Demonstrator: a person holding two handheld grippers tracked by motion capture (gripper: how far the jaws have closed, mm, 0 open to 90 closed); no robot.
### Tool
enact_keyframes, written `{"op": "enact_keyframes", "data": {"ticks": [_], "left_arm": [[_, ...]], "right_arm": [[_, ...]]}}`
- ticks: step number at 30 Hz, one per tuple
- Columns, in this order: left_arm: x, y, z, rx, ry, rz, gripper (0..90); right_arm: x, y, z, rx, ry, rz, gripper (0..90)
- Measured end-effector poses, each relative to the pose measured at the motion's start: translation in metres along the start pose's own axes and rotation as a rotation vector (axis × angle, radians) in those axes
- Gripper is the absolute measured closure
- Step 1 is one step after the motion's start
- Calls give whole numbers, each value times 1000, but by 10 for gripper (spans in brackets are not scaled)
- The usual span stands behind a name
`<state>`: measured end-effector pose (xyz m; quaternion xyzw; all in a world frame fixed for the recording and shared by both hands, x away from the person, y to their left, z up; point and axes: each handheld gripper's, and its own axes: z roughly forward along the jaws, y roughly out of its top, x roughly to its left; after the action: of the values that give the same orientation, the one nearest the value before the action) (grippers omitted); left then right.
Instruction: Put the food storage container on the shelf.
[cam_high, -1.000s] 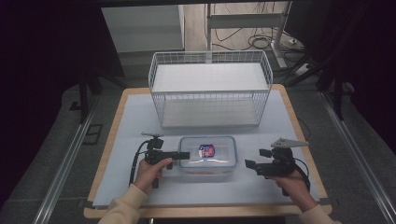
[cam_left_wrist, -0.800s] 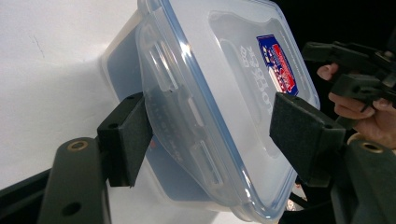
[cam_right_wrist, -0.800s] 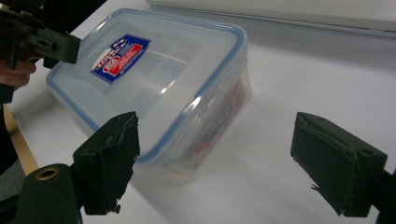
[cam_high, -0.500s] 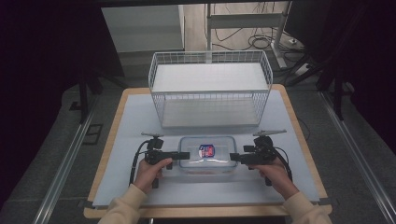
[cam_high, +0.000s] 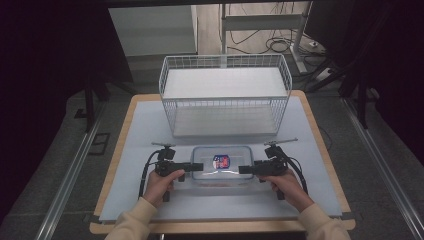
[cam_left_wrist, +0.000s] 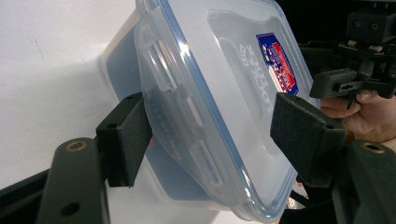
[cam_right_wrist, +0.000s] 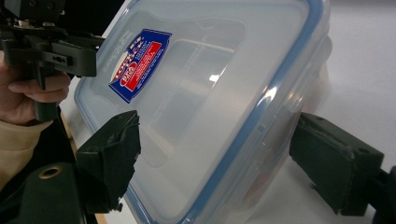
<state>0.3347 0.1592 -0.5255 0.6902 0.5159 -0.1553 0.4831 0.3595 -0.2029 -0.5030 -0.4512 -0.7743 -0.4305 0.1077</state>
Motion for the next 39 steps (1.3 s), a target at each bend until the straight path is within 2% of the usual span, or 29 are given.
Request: {"op": "enact_keyframes", "data": {"ticks": [3,8,13,22,30,35,39], "left_arm": [[0,0,0,1,1,1,297],[-1,0,0,0,1,6,297],[-5,-3,-2,-10,13,20,306],[-17,-16,-9,-65,35,74,354],[-28,-31,-15,-112,62,128,397],[-31,-37,-19,-126,60,152,422],[-33,-41,-20,-135,58,163,434]], "right_arm": [[-1,0,-3,-10,-1,-4,218],[-10,0,-7,-25,49,50,300],[-12,0,-10,-41,59,50,339],[-4,-6,-19,-73,48,20,421],[8,-14,-27,-98,25,-41,461],[12,-24,-30,-137,27,-71,482],[15,-28,-33,-145,26,-89,490]]}}
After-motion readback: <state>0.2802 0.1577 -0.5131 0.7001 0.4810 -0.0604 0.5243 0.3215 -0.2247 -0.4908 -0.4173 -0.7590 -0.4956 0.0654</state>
